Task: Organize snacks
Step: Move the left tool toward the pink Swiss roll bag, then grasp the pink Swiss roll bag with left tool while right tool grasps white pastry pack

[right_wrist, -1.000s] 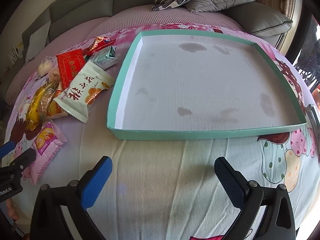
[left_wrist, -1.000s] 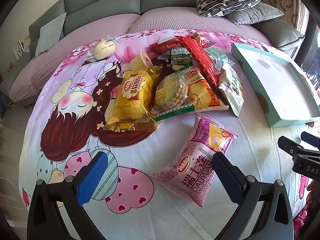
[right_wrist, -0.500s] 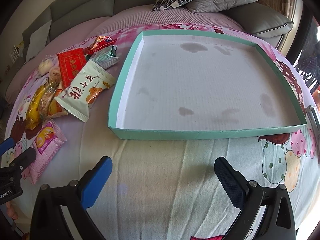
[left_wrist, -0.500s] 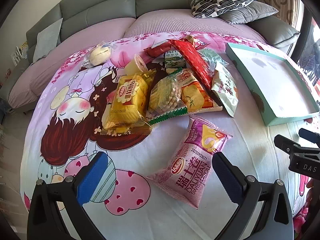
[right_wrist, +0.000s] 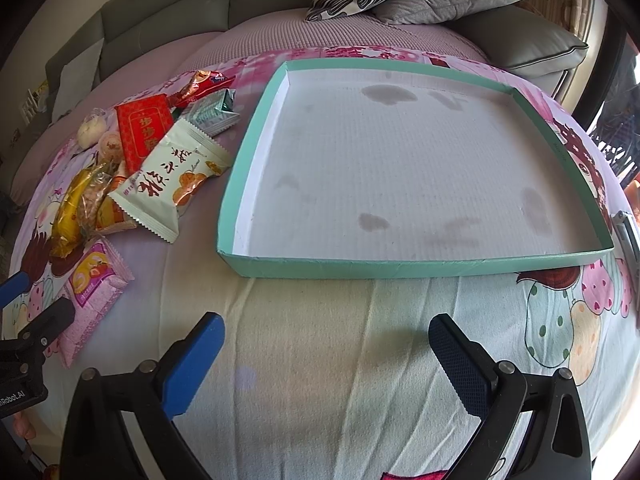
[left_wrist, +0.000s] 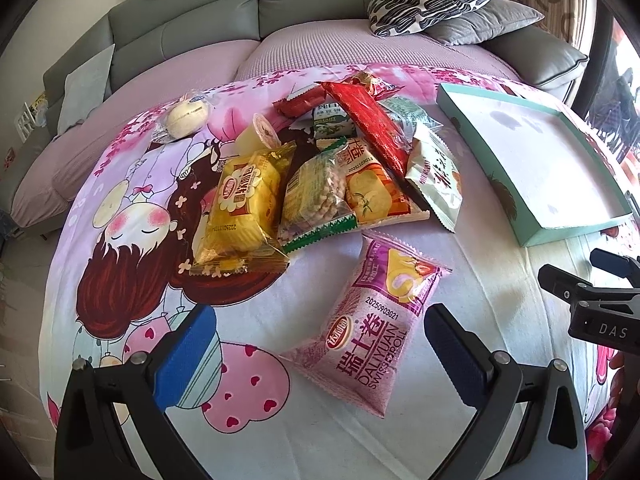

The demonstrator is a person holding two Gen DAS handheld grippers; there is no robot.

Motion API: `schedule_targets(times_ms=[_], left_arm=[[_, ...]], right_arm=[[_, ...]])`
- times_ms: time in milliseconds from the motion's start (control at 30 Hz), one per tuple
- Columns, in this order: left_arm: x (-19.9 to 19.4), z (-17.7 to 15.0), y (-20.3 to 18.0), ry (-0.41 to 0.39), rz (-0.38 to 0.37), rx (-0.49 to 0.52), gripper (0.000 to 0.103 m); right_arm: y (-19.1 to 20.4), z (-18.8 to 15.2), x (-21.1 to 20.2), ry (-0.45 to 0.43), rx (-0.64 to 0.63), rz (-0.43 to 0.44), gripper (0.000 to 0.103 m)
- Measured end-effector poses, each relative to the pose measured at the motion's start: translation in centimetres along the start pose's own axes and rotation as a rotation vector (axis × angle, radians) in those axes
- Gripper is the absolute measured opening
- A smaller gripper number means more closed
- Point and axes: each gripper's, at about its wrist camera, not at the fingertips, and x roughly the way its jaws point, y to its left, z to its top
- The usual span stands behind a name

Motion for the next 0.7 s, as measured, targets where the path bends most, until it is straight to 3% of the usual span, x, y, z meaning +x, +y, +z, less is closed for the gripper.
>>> schedule_targets(times_ms=[567, 700], left_arm=[[0.52, -0.03, -0.37, 0.024, -0.007, 0.020, 0.103], [0.79, 0.01, -0.87, 0.036, -0.019, 0.042, 0.092]], right_arm=[[0.26, -0.14, -0.56, -0.009, -0.011, -0.005, 0.103], [0.48, -0.10, -0.77, -0.017, -0.018, -0.004, 0.103]])
